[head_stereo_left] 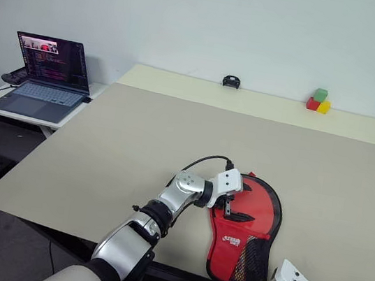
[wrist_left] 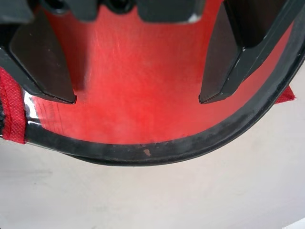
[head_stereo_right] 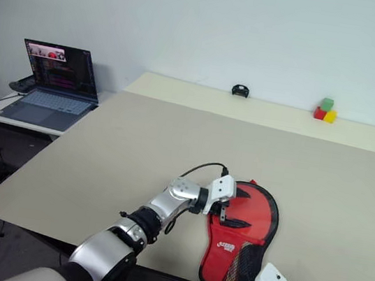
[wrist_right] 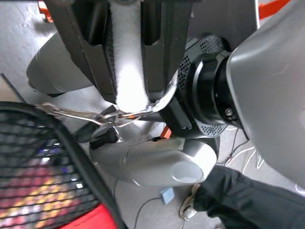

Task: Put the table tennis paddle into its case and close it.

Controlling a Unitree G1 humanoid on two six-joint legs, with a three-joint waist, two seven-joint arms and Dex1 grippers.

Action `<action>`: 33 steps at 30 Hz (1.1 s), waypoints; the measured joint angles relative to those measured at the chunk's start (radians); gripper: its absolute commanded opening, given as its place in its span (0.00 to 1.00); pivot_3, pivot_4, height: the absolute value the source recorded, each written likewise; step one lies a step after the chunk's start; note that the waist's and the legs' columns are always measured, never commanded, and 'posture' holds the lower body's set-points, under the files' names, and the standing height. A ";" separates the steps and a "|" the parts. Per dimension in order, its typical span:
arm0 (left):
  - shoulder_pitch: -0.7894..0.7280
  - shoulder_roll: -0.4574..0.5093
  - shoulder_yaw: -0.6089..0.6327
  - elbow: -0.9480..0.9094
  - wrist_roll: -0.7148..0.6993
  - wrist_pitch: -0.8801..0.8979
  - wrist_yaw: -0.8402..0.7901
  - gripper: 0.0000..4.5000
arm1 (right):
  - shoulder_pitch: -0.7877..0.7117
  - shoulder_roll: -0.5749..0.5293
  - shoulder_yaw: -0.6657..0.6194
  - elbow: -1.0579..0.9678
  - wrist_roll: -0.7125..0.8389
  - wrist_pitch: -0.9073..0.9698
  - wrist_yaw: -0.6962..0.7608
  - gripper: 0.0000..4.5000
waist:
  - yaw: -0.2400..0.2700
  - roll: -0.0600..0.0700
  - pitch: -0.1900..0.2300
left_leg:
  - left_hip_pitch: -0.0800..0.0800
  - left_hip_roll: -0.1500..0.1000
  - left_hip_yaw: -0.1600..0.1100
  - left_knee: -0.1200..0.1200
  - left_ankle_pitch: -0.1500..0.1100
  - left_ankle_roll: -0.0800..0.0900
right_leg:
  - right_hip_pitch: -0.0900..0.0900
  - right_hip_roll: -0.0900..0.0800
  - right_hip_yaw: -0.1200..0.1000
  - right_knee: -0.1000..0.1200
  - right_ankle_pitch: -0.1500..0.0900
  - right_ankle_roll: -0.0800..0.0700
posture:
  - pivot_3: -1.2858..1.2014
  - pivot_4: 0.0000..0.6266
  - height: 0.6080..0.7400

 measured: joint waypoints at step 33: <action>0.058 0.065 0.010 -0.125 -0.008 0.009 -0.022 1.00 | -0.481 0.047 -0.023 0.587 -0.216 -0.568 0.146 0.92 | -0.037 0.001 0.000 | 0.001 0.002 0.005 -0.001 0.000 0.001 | -0.002 0.000 0.006 0.001 0.001 0.000 | 0.52 0.24 1.00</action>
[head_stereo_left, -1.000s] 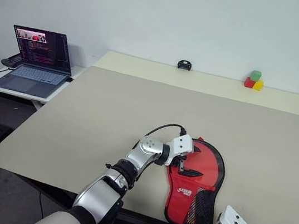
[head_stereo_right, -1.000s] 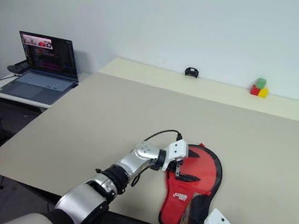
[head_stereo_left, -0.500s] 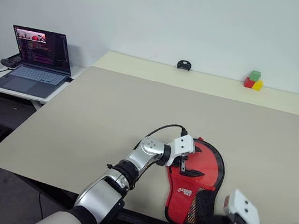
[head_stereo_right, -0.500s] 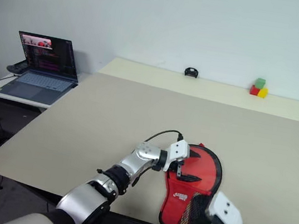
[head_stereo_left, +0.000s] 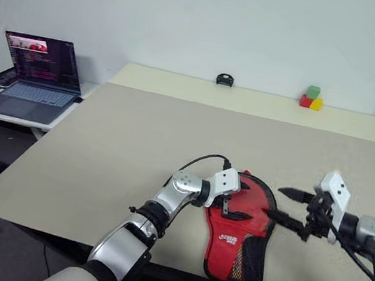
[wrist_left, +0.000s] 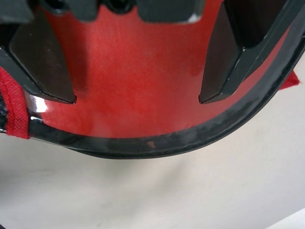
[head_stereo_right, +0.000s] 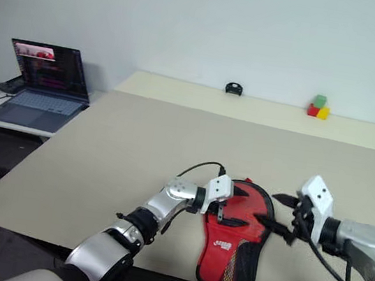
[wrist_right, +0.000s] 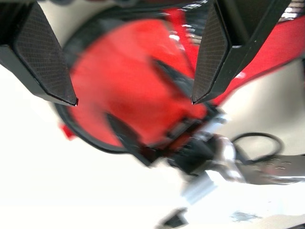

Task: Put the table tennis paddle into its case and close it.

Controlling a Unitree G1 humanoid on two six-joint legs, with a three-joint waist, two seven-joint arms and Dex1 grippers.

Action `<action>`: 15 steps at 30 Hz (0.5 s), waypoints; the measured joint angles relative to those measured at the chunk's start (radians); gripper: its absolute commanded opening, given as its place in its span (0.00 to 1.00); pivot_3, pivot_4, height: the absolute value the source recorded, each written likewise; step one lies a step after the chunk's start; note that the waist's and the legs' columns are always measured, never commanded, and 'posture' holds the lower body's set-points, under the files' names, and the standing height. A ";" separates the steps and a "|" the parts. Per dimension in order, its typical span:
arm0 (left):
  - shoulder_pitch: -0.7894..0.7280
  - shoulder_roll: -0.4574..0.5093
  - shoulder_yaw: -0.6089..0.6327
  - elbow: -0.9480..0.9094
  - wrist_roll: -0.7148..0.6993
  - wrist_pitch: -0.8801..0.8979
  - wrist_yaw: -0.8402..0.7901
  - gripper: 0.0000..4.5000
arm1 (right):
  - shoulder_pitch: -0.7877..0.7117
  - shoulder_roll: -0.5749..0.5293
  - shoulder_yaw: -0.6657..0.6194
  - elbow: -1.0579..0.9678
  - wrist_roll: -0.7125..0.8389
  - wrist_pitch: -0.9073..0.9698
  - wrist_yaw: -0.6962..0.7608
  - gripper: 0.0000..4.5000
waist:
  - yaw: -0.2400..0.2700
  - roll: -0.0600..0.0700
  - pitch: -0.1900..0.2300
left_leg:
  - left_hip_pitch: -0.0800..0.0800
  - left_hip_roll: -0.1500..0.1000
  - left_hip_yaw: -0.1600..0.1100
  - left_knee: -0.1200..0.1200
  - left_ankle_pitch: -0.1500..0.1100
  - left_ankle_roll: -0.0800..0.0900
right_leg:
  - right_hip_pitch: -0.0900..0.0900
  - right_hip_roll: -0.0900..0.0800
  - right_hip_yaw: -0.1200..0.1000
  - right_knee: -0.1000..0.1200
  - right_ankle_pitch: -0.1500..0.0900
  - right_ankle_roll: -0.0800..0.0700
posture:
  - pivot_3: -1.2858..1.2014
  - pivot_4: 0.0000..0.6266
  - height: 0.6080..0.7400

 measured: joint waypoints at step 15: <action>0.380 0.340 0.203 -0.868 -0.239 0.537 0.009 1.00 | -0.199 0.073 0.044 0.418 -0.134 -0.219 0.183 0.92 | -0.023 0.010 0.011 | -0.007 0.001 0.007 0.001 0.001 -0.001 | -0.017 -0.002 0.010 0.013 -0.001 -0.002 | 0.52 0.24 1.00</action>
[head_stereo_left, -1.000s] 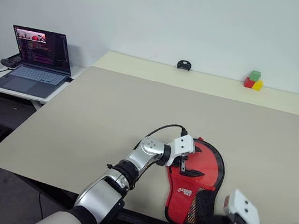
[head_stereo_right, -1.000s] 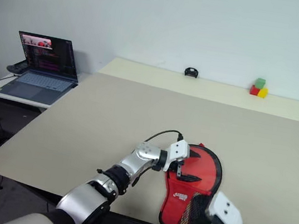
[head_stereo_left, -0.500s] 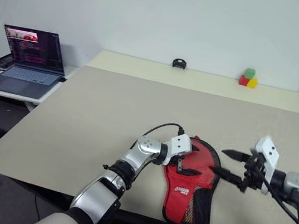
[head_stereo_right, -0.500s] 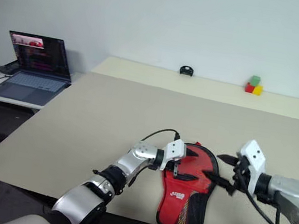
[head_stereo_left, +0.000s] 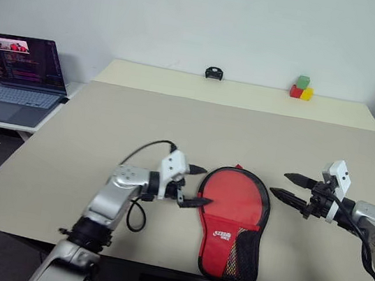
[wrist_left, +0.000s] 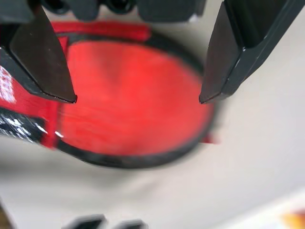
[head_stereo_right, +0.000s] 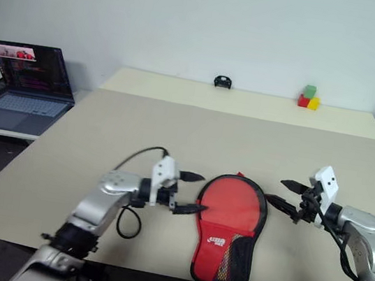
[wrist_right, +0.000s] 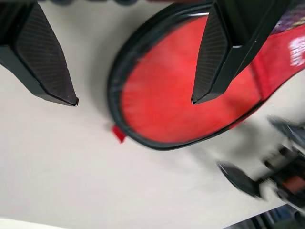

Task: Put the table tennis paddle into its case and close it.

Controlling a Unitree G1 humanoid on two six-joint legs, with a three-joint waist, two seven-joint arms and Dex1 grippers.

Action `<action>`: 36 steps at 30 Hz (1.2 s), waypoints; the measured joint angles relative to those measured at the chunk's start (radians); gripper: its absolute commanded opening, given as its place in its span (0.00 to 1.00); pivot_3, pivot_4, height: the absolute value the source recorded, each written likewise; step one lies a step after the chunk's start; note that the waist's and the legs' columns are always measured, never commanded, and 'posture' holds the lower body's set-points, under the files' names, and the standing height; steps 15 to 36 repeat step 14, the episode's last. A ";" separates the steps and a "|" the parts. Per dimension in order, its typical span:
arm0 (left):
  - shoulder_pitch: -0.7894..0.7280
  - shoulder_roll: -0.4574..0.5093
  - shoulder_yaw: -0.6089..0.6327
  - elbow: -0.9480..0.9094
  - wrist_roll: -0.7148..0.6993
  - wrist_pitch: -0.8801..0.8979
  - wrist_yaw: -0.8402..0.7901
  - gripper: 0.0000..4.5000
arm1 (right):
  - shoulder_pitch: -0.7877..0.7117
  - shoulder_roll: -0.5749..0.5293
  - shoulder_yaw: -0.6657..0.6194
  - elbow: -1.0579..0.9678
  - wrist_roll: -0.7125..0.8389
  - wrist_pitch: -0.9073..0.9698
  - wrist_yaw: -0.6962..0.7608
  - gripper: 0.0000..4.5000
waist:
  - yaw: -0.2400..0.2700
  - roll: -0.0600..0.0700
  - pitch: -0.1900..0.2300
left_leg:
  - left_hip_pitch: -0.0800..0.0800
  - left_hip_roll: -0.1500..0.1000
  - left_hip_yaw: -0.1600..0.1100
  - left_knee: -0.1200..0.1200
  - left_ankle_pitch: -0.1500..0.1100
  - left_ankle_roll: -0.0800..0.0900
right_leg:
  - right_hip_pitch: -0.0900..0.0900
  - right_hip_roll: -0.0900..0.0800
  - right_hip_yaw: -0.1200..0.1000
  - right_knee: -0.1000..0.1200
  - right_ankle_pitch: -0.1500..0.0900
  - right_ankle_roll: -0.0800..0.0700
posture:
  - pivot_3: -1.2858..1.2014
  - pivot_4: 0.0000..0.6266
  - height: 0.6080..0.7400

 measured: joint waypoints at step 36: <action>0.119 0.072 0.103 -0.153 -0.060 0.108 0.171 1.00 | -0.155 -0.006 0.013 0.282 -0.133 -0.138 0.081 0.92 | 0.004 0.001 0.001 | -0.001 0.000 0.002 0.000 0.003 -0.005 | -0.001 -0.001 0.000 0.000 0.000 -0.001 | 0.52 0.24 1.00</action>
